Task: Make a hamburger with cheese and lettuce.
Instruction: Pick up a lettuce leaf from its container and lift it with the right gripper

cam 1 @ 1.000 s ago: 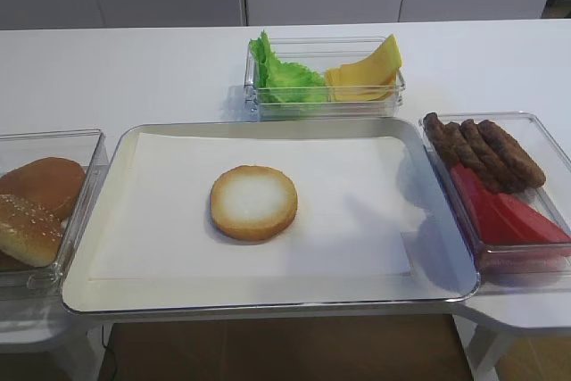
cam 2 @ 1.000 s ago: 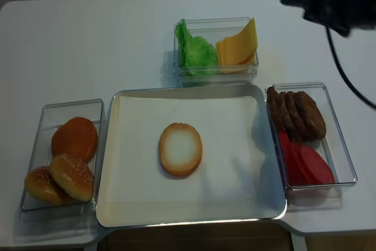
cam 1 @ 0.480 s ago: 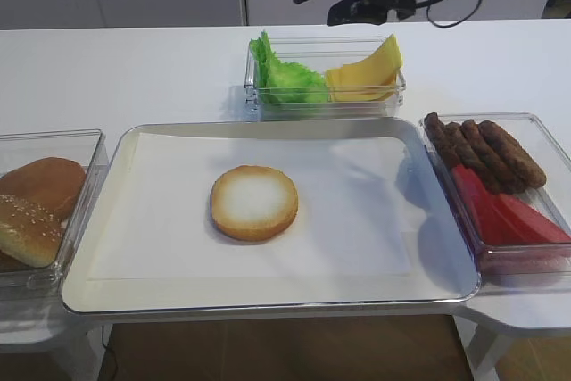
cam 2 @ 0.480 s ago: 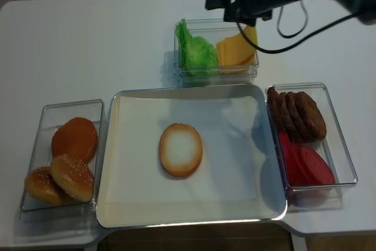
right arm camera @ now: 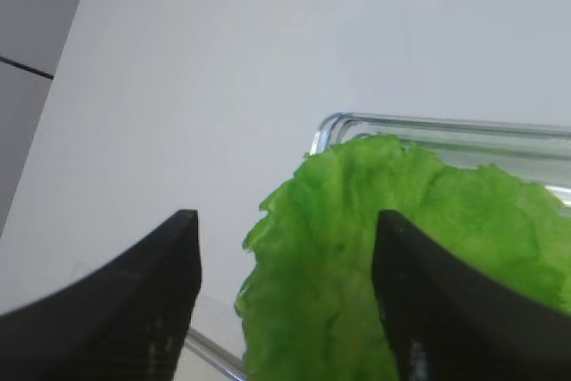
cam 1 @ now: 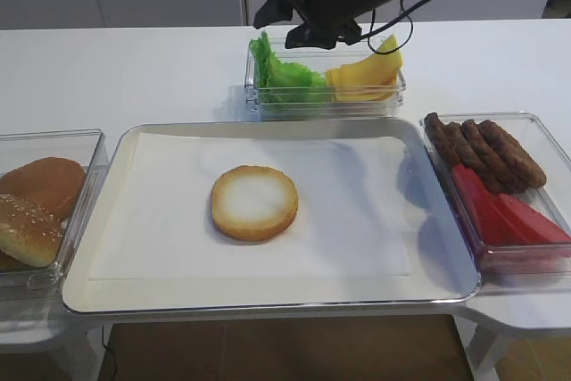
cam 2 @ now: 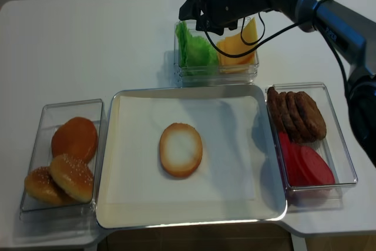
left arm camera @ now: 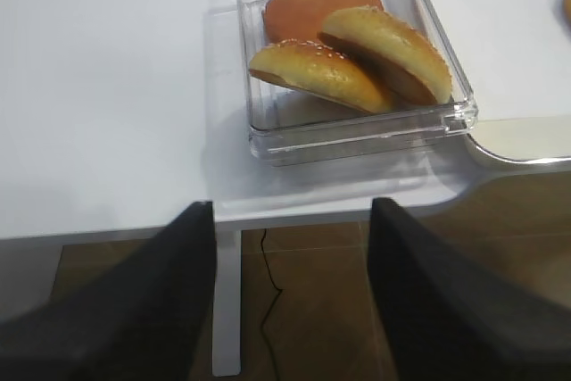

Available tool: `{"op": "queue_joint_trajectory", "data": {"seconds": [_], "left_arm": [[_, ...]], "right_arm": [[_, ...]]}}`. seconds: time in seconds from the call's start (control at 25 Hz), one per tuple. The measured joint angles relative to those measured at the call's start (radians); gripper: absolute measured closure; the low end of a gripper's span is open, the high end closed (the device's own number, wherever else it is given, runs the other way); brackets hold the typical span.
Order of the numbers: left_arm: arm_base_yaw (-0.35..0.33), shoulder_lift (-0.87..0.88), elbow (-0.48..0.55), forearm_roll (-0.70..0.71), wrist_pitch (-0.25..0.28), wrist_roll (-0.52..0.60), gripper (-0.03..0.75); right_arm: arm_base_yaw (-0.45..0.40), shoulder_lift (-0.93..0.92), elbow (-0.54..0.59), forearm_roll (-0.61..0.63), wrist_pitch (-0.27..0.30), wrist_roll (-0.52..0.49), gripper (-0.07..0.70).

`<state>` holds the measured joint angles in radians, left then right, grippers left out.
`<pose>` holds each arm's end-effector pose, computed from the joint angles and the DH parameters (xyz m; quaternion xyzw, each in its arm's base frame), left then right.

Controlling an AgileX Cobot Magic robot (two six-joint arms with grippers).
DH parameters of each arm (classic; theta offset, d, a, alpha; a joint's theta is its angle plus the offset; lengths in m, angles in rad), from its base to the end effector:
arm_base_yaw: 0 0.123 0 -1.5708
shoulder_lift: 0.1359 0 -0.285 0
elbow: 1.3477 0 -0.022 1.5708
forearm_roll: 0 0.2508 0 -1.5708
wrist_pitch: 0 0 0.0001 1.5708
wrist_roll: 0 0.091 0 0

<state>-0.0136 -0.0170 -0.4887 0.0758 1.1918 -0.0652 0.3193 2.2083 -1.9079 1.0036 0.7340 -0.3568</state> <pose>-0.0122 0.0066 0.2640 -0.0268 0.8832 0.0193 0.4678 0.4661 0.2083 0.2490 -0.0493 0.8672 0.4111 0.2767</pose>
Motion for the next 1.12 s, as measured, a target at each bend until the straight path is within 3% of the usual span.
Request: {"op": "queue_joint_trajectory", "data": {"seconds": [0.6, 0.92, 1.12], "left_arm": [[0.000, 0.000, 0.000, 0.000, 0.000, 0.000, 0.312], [0.000, 0.000, 0.000, 0.000, 0.000, 0.000, 0.312], [0.000, 0.000, 0.000, 0.000, 0.000, 0.000, 0.312]], "right_arm": [[0.005, 0.035, -0.006, 0.009, -0.008, 0.000, 0.261], [0.005, 0.035, -0.007, 0.038, -0.002, -0.036, 0.528], [0.005, 0.035, -0.007, 0.068, 0.011, -0.074, 0.594]]}}
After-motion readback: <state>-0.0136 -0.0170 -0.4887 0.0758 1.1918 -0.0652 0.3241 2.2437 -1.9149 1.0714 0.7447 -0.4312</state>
